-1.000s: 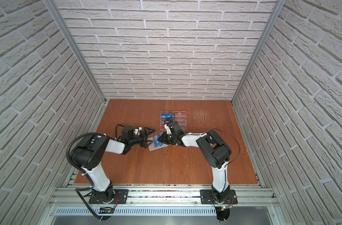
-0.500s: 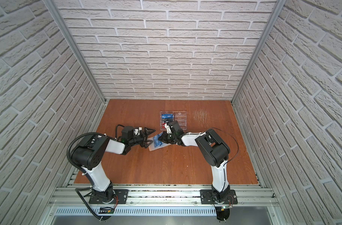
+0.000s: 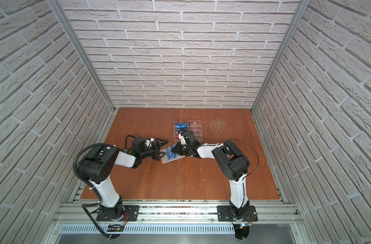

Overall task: Take the credit cards out of the card holder
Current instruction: Take out the credit card from the card slot.

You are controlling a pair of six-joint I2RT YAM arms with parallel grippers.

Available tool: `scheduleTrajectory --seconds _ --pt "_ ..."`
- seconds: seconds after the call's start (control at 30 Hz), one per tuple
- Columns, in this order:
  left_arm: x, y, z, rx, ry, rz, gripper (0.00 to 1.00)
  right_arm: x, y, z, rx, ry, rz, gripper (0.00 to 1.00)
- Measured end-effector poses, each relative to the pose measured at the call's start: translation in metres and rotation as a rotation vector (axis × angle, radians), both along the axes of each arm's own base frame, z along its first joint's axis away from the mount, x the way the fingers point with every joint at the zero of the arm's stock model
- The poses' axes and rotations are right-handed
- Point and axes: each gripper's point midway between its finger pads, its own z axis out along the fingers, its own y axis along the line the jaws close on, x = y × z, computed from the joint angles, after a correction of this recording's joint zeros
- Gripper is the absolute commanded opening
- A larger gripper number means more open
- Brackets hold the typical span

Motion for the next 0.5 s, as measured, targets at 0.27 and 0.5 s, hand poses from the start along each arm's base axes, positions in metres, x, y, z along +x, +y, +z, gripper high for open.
scheduleTrajectory --seconds 0.27,0.5 --pt "0.0 0.0 0.0 -0.002 -0.001 -0.002 0.98 0.0 -0.004 0.0 -0.014 -0.009 0.006 0.06" --pt "0.0 0.001 0.0 -0.007 -0.003 -0.006 0.98 0.001 -0.011 0.004 -0.039 -0.025 0.013 0.06"
